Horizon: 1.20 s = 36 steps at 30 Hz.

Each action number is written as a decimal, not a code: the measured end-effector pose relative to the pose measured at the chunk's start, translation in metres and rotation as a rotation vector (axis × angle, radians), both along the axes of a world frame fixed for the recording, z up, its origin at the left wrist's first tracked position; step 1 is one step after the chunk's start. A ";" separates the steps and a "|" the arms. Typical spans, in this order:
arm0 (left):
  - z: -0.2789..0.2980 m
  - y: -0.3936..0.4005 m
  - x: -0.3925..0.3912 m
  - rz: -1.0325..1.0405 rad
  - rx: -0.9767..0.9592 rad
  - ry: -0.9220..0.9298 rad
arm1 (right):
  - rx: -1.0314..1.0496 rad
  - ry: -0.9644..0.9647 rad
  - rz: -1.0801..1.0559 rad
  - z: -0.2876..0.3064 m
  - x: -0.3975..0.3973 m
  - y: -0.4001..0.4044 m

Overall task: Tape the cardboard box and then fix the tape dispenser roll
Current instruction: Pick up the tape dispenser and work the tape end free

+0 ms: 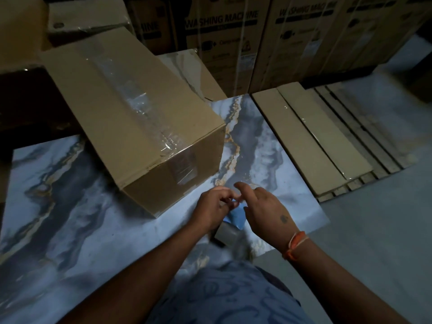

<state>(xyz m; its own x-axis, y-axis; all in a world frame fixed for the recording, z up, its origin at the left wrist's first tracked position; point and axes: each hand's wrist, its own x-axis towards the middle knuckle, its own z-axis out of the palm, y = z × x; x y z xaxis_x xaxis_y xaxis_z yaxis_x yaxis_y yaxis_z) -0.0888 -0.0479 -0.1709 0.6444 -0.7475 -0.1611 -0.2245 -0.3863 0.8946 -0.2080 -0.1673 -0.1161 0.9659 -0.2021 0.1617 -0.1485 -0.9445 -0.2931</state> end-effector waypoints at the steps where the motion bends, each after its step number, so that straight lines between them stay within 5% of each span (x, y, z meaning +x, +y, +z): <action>1: 0.000 -0.001 0.001 0.007 -0.011 0.012 | 0.072 -0.009 -0.054 -0.001 -0.003 0.000; 7: -0.003 0.001 0.009 -0.014 -0.065 0.042 | 0.569 -0.022 -0.554 -0.022 -0.021 -0.007; 10: -0.005 0.003 0.010 -0.057 -0.048 0.053 | 0.757 -0.011 -0.629 -0.031 -0.023 0.001; 24: -0.009 0.010 0.022 0.029 0.060 0.175 | 1.117 -0.227 -0.829 -0.050 -0.020 0.028; 36: -0.018 0.003 0.020 0.102 0.179 0.372 | 1.252 -0.178 -0.863 -0.051 -0.012 0.033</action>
